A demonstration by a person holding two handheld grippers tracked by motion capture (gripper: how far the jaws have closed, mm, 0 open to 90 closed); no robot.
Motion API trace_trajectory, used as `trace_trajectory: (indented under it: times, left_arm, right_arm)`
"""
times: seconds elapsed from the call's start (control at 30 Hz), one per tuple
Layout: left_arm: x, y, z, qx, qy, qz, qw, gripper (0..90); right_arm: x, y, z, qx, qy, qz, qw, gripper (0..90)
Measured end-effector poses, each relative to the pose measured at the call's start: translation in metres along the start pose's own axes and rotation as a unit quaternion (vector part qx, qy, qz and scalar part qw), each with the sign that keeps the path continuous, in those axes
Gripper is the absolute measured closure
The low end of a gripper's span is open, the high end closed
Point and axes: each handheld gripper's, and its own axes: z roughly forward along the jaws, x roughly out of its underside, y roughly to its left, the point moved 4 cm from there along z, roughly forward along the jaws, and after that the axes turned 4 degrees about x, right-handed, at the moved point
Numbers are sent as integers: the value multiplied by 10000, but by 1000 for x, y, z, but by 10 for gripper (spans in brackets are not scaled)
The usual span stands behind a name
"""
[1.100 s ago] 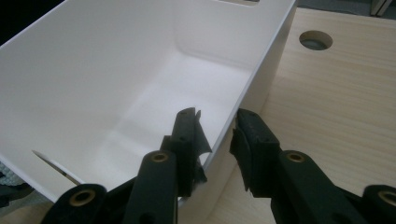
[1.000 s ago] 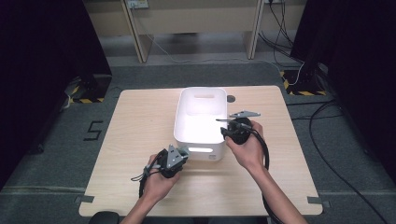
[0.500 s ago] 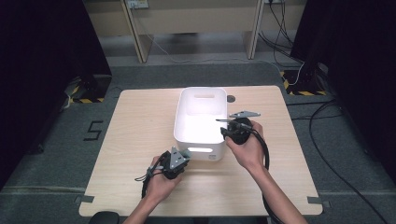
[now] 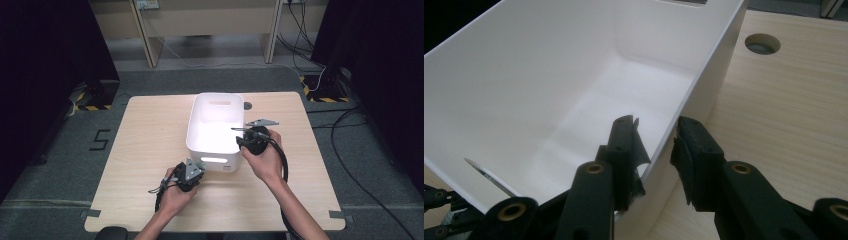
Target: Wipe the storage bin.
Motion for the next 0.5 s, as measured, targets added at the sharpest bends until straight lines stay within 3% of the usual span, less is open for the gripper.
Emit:
trace_trajectory:
  times: [0.37,0.5]
  left_arm:
    - [-4,-9,10,88,12,16,10000,818]
    - [-6,-10,8,96,-107,-50,9999,818]
  right_arm:
    - [0,0,0,27,8,-6,10000,699]
    - [0,0,0,43,20,-3,10000,700]
